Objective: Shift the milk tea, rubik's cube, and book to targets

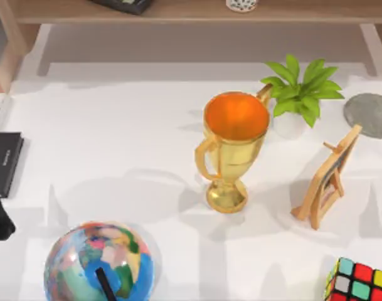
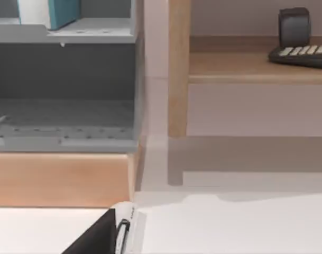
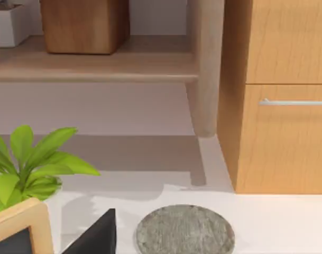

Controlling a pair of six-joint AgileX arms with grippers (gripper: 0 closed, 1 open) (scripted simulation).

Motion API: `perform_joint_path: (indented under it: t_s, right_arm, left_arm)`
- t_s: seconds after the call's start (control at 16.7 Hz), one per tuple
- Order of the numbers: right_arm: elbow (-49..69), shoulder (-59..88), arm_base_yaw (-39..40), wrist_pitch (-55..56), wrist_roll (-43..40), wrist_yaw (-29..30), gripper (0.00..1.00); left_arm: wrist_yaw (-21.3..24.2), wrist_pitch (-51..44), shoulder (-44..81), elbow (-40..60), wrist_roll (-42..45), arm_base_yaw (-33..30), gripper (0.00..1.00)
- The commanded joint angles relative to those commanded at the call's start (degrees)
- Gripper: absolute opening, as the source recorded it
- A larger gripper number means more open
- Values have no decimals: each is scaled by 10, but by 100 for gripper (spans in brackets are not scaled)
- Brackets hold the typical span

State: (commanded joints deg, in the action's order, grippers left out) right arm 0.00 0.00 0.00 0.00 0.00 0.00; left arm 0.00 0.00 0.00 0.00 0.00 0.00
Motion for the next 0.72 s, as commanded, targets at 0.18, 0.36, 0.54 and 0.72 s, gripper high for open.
perform_joint_path:
  t_s: [0.18, 0.36, 0.54, 0.72]
  right_arm:
    - [5, 6, 2, 3, 0, 2, 100]
    - [52, 60, 23, 27, 0, 22, 100]
    - [133, 168, 58, 67, 0, 60, 100]
    - [236, 319, 104, 117, 1, 110, 100]
  left_arm:
    - [0, 0, 0, 0, 0, 0, 100]
    - [0, 0, 0, 0, 0, 0, 100]
    - [0, 0, 0, 0, 0, 0, 100]
    - [0, 0, 0, 0, 0, 0, 100]
